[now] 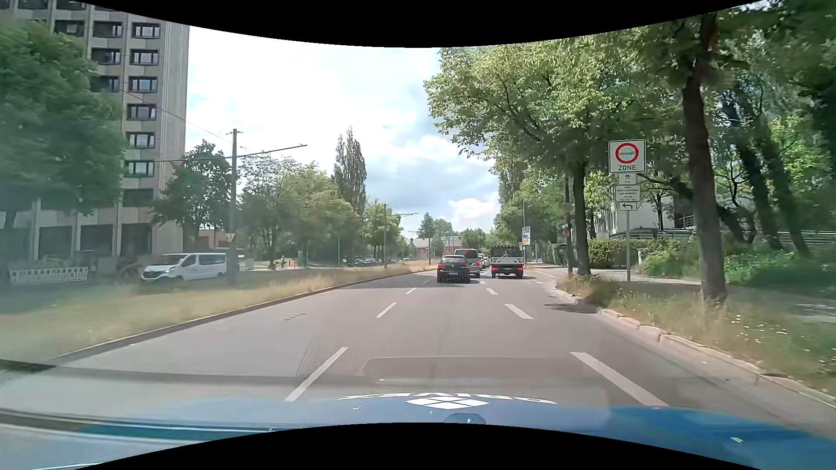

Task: Follow the waypoints while adhering to traffic rules and regulations

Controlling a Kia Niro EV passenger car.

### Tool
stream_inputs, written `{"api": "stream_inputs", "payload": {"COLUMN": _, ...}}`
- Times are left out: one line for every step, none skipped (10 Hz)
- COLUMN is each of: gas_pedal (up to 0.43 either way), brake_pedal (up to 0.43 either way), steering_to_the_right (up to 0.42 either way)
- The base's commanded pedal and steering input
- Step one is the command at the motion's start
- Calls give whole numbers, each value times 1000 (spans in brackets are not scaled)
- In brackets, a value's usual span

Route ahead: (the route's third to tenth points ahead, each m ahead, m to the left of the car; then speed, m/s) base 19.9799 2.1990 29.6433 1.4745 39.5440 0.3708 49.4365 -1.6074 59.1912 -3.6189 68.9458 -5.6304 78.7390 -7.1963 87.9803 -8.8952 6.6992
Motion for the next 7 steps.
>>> {"api": "stream_inputs", "payload": {"gas_pedal": 0, "brake_pedal": 0, "steering_to_the_right": 18}}
{"api": "stream_inputs", "payload": {"gas_pedal": 0, "brake_pedal": 0, "steering_to_the_right": 18}}
{"api": "stream_inputs", "payload": {"gas_pedal": 0, "brake_pedal": 0, "steering_to_the_right": 18}}
{"api": "stream_inputs", "payload": {"gas_pedal": 0, "brake_pedal": 0, "steering_to_the_right": 18}}
{"api": "stream_inputs", "payload": {"gas_pedal": 0, "brake_pedal": 0, "steering_to_the_right": 18}}
{"api": "stream_inputs", "payload": {"gas_pedal": 0, "brake_pedal": 0, "steering_to_the_right": 19}}
{"api": "stream_inputs", "payload": {"gas_pedal": 0, "brake_pedal": 0, "steering_to_the_right": 19}}
